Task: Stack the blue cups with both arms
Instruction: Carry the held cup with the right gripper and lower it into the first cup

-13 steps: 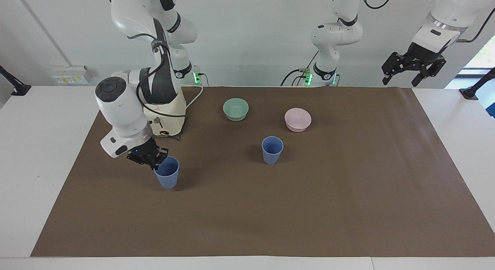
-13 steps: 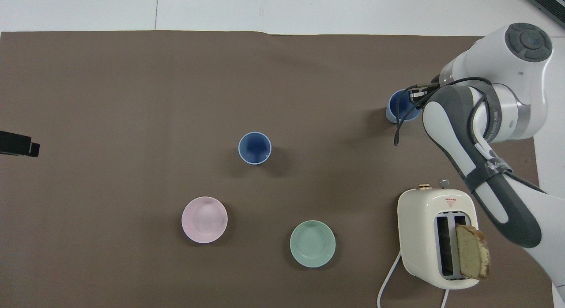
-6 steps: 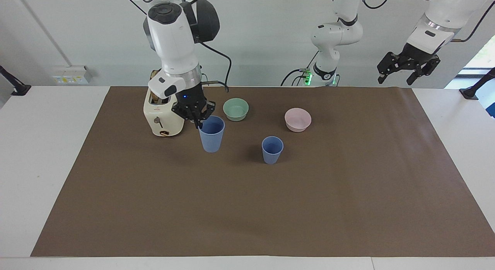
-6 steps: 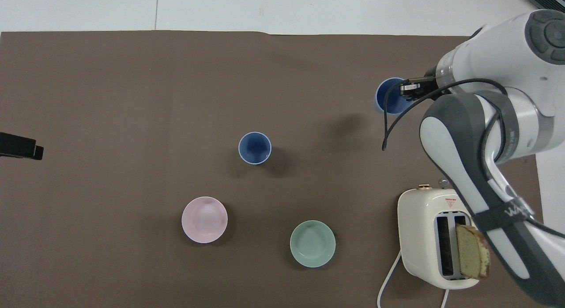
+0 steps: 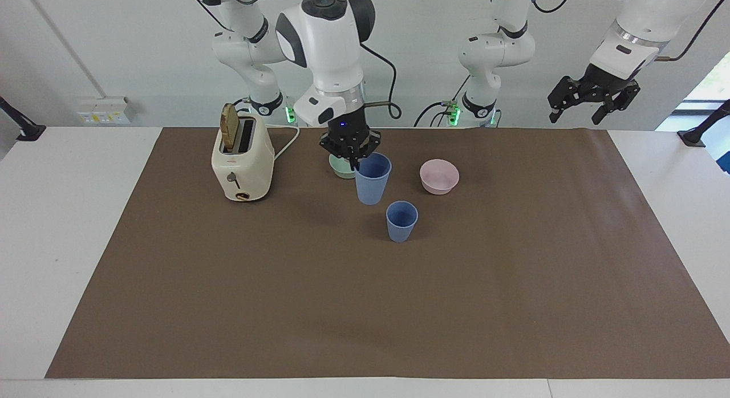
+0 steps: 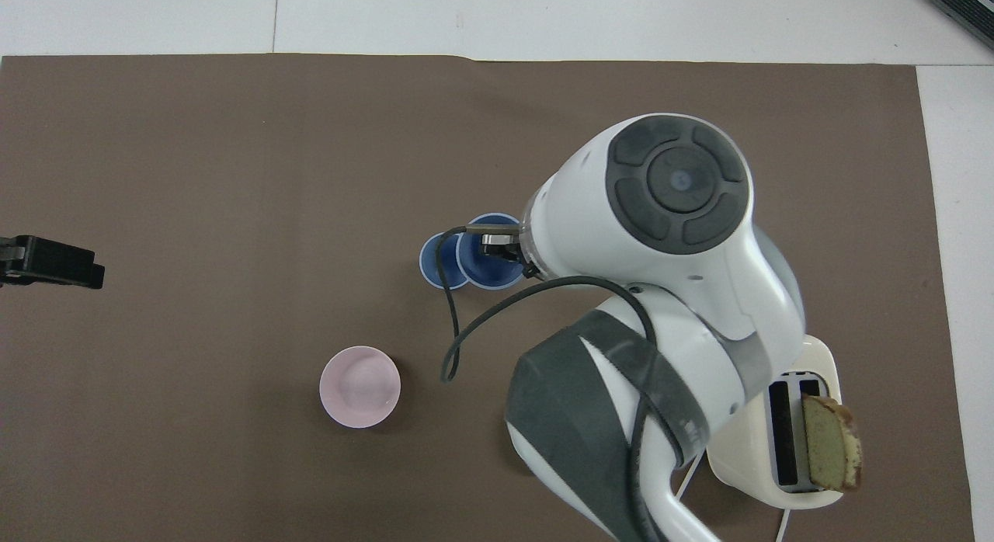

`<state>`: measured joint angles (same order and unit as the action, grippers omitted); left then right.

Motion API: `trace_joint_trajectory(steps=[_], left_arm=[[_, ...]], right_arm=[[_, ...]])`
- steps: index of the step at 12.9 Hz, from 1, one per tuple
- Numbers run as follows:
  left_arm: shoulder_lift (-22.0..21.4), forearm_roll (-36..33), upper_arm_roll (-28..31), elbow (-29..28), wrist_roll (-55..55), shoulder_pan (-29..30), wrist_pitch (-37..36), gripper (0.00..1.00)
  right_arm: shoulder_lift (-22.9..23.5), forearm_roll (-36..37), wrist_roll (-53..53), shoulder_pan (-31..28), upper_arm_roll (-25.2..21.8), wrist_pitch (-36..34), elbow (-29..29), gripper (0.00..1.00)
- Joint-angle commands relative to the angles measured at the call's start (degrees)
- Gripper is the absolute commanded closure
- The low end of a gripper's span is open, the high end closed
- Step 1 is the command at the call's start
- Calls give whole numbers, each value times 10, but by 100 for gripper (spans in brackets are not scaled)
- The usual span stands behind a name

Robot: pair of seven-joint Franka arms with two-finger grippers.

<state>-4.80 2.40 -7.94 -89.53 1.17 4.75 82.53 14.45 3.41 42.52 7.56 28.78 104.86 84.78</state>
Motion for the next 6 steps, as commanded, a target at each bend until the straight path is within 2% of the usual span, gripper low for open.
trace_joint_trajectory(steps=[1,4,6], left_arm=[[-14,-3,5,-15,-6,-7,3,0],[-20,-3,5,-24,-6,-7,3,0],[-21,-3,5,-26,-6,-7,3,0]], right_arm=[[28,8,22,7,5,12,-24,100],[44,12,26,12,5,31,-25,100],[72,12,40,18,4,74,-26,100]])
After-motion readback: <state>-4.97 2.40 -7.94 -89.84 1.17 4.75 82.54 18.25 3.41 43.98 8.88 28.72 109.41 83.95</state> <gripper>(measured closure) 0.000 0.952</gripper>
